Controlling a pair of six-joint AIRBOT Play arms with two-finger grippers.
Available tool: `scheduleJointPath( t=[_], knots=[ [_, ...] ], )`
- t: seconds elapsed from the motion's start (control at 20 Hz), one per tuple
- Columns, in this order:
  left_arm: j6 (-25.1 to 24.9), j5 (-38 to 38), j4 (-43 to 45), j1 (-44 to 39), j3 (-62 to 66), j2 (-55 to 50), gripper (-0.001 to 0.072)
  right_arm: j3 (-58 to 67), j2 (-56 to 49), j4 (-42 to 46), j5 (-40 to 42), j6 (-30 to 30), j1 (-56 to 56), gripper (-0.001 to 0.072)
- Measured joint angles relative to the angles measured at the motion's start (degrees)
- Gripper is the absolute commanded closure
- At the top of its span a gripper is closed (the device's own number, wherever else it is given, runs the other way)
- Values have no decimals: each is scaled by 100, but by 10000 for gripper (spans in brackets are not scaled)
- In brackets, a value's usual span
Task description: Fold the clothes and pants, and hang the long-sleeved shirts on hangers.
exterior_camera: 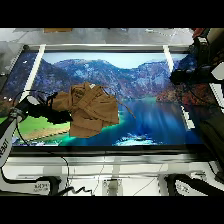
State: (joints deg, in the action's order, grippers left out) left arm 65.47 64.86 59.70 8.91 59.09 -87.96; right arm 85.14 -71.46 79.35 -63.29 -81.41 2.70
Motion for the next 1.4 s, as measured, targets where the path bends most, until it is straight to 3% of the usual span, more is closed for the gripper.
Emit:
scheduleJointPath(
  t=[0.2,0.3,0.35,0.75,0.8,0.95,1.15,1.4],
  knots=[
    [-330,-20,-120,0,0,-87,253,0,0,-9,11,0,-11,334],
    [-544,-39,-262,0,0,-109,400,0,-2,-31,11,2,-39,334],
    [-614,-37,-358,0,0,-111,429,0,-7,-46,15,2,-52,334],
    [-903,13,-719,42,7,-70,429,-4,-179,-149,11,2,-155,334],
    [-911,22,-737,48,7,-46,463,-4,-212,-170,-4,2,-190,335],
    [-933,42,-756,57,7,20,681,-4,-361,-221,-9,4,-426,334],
    [-935,70,-774,66,7,166,692,-4,-776,-251,291,15,-1047,334],
    [-1008,87,-774,247,7,647,692,-4,-1578,-254,1246,17,-2157,314]
  ],
)
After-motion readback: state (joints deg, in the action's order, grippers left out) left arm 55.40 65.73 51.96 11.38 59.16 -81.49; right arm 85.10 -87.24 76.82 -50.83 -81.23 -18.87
